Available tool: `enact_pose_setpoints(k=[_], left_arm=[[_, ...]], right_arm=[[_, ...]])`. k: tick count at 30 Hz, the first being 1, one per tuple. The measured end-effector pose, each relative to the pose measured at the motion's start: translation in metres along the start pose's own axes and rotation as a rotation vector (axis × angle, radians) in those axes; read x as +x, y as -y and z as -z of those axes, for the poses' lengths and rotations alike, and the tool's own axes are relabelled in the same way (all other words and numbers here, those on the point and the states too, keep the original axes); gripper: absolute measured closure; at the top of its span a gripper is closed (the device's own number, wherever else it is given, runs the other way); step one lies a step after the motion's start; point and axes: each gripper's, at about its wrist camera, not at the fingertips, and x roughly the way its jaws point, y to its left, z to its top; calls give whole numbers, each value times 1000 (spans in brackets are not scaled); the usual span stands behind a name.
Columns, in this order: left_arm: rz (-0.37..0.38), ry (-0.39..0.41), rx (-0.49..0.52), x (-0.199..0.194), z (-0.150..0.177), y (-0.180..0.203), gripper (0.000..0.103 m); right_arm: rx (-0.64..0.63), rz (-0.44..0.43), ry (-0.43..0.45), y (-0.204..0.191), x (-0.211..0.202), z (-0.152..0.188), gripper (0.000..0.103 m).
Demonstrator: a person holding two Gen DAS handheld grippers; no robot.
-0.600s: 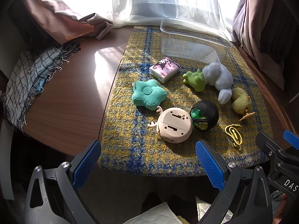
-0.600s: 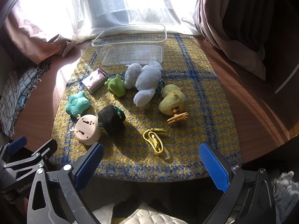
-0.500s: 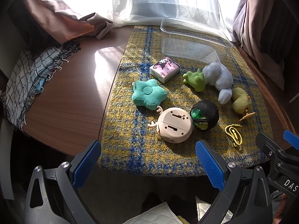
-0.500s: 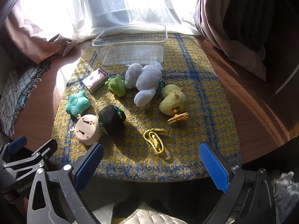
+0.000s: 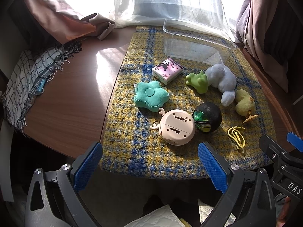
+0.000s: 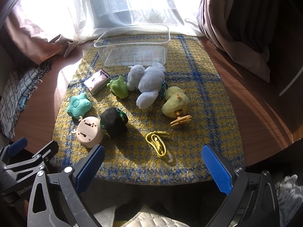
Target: Organize objects
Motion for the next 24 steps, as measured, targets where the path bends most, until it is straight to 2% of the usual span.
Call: enact_pose_setpoints(k=[15,16,24], left_arm=[[10,1,10,-3,4,2,0],[11,1,11,-3,5,3,0],[12,-11,-6,-4,8,5,0]], right_arm=[[-21,-24,2,2,0,0,1],[-96,-92,-1,3,0,0,1],[-108,-122,2,10,0,1,1]])
